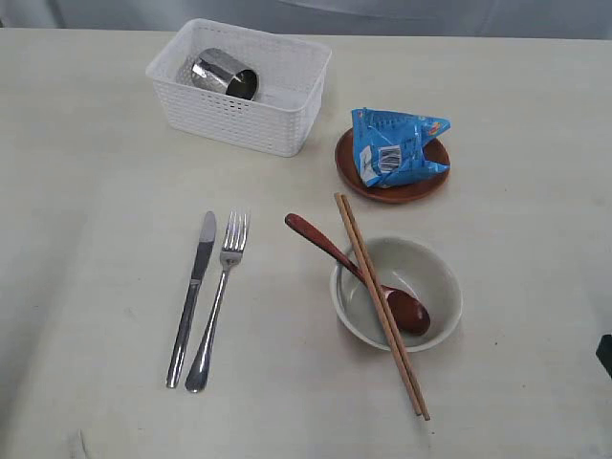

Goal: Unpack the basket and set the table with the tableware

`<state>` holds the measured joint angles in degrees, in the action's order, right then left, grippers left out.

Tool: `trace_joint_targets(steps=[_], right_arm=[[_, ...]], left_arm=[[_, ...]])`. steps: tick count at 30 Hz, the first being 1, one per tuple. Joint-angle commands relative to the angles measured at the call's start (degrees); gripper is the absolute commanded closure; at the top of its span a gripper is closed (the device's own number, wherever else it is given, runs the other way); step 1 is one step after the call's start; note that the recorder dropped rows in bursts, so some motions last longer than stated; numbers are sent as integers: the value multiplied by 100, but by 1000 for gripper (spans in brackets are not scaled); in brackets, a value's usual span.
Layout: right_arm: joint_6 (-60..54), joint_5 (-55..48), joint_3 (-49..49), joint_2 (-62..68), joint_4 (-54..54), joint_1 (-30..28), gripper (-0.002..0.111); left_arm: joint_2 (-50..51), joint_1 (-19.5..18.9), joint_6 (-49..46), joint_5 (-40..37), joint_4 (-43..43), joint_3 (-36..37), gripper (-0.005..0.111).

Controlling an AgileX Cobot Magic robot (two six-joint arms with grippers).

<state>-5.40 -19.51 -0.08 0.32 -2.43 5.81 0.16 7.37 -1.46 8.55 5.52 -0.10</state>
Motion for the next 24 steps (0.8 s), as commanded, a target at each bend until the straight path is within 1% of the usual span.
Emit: trace_joint_targets(steps=[1,3,6,7,8,9,10,11,13,14,15,16,18,21,24], right_arm=[[29,2,8,-32,1,-42,109],[29,2,8,-32,1,-42,109],[29,2,8,-32,1,-42,109],[29,2,8,-32,1,-42,109],[29,2,8,-32,1,-42,109],[29,2,8,-32,1,-42,109],[29,2,8,-32,1,-42,109],[29,2,8,-32,1,-42,109],[29,2,8,-32,1,-42,109],[29,2,8,-32,1,-42,109],[29,2,8,-32,1,-42,109],[29,2,8,-32,1,-42,109],[5,2,8,-32,-1,-42,109],[5,2,8,-32,-1,-42,109],[5,2,8,-32,-1,-42,109]], left_arm=[[-16,-16,48,2714,43,10,107],[-16,-16,48,3694,43,10,107],[-16,-16,63,4752,43,10,107],[-16,-16,183,4914,-29,10,107],[-16,-16,640,4806,-101,10,107],[-16,-16,1315,4425,-171,-83,107],[-16,-16,1859,3938,-171,-227,107],[-16,-16,2440,3181,-66,-451,107],[-16,-16,3149,1691,692,-972,107],[-16,-16,3410,1334,1105,-1222,107],[60,-16,3743,1139,1596,-1436,107],[193,-16,4016,1158,2008,-1616,107],[537,-16,4142,1285,2494,-1935,107],[1130,-16,4258,1300,2527,-2385,107],[1733,-16,4604,1275,2527,-2767,107]])
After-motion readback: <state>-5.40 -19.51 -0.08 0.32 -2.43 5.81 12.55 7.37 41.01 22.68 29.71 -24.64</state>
